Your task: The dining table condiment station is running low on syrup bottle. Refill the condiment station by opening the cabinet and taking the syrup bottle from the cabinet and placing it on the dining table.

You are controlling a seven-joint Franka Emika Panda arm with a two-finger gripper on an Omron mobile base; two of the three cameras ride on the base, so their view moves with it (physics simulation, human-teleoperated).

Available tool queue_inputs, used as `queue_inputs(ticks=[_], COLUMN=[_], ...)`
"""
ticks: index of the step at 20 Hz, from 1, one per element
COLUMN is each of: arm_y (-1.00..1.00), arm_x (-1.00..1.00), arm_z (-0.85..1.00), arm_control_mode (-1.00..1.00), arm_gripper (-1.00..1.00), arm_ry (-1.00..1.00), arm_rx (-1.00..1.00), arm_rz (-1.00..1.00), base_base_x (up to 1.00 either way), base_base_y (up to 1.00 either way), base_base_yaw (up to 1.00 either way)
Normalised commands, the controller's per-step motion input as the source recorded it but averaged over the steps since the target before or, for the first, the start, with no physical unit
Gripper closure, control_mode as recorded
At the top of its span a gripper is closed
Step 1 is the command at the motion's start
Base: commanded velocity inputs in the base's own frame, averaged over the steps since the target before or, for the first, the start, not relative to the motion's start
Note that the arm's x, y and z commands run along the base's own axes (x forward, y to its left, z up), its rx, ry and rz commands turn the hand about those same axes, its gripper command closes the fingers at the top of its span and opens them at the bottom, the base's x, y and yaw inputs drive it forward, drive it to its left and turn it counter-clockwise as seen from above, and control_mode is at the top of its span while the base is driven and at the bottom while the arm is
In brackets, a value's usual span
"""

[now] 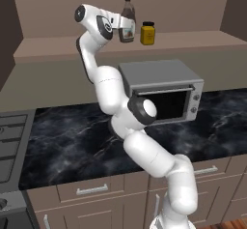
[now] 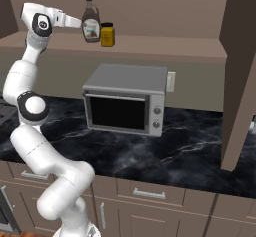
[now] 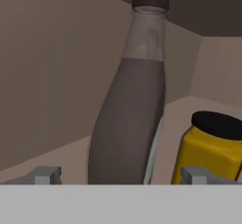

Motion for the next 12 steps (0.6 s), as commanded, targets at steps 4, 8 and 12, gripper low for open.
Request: queue_inputs(ticks=[4, 8, 12], arm_y=[0.0, 0.0, 0.0], arm_x=[0.01, 0.06, 0.08], arm_z=[0.0, 0.0, 0.0], arm_control_mode=[-1.0, -1.0, -1.0], arm_gripper=[-1.0, -1.0, -1.0], arm_ry=[0.04, 0.06, 0.07], arm_rx=[0.0, 0.0, 0.0], arm_rz=[0.0, 0.0, 0.0], base_base_x=[0.0, 0.0, 0.0], base_base_y=[0.0, 0.0, 0.0], base_base_yaw=[0.0, 0.0, 0.0])
